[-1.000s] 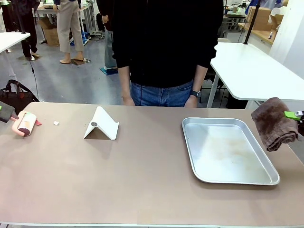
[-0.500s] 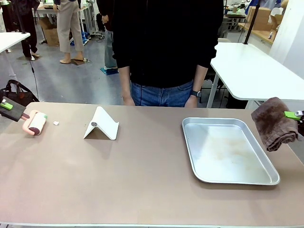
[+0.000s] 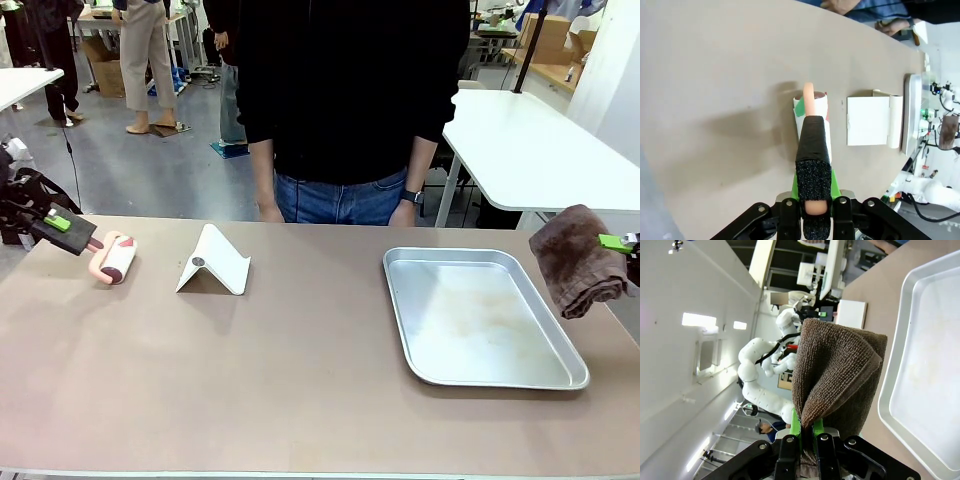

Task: Clean the surface of the table.
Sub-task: Clean the area not pointed to by the person.

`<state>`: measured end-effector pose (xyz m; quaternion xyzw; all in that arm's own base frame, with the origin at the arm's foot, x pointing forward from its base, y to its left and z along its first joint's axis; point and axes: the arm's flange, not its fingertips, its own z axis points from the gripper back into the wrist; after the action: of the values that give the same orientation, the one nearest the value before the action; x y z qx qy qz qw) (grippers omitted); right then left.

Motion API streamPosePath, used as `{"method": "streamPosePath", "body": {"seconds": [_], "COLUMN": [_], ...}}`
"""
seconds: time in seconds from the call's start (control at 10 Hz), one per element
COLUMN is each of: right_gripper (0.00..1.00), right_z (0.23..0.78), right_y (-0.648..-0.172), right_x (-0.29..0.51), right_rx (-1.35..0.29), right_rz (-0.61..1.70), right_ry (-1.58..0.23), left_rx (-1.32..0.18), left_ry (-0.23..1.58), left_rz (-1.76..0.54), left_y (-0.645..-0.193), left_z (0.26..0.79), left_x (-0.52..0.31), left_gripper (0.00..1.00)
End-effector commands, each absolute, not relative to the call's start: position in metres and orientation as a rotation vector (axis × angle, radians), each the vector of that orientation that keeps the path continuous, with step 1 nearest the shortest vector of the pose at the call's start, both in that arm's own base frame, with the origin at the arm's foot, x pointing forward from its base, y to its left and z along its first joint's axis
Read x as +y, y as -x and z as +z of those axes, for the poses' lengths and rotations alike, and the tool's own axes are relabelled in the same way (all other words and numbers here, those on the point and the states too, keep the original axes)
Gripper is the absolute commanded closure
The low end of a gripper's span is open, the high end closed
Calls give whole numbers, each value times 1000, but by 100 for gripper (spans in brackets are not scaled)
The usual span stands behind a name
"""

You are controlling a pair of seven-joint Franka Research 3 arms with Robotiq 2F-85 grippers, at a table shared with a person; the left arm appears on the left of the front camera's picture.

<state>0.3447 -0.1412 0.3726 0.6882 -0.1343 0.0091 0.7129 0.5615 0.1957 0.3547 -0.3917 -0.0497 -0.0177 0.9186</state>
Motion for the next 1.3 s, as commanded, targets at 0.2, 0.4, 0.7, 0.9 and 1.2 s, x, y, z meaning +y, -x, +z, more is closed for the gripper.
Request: {"method": "streamPosePath", "body": {"seconds": [0.2,0.4,0.7,0.9,1.2], "right_gripper": [89,89,89,89,89], "right_z": [376,376,376,376,376], "right_y": [-345,-345,-345,-345,-345], "right_x": [-141,-141,-141,-141,-141], "right_rx": [-299,-299,-299,-299,-299], "right_rz": [28,28,28,28,28], "right_ry": [-1529,-1529,-1529,-1529,-1529], "left_rx": [-120,-182,-233,-246,-329], "left_ry": [806,859,923,958,1053], "left_rz": [-115,-118,-129,-126,-53], "left_y": [-546,-529,-459,-401,-335], "left_z": [350,378,443,466,471], "left_x": [174,183,191,190,208], "left_gripper": [78,78,78,78,78]}}
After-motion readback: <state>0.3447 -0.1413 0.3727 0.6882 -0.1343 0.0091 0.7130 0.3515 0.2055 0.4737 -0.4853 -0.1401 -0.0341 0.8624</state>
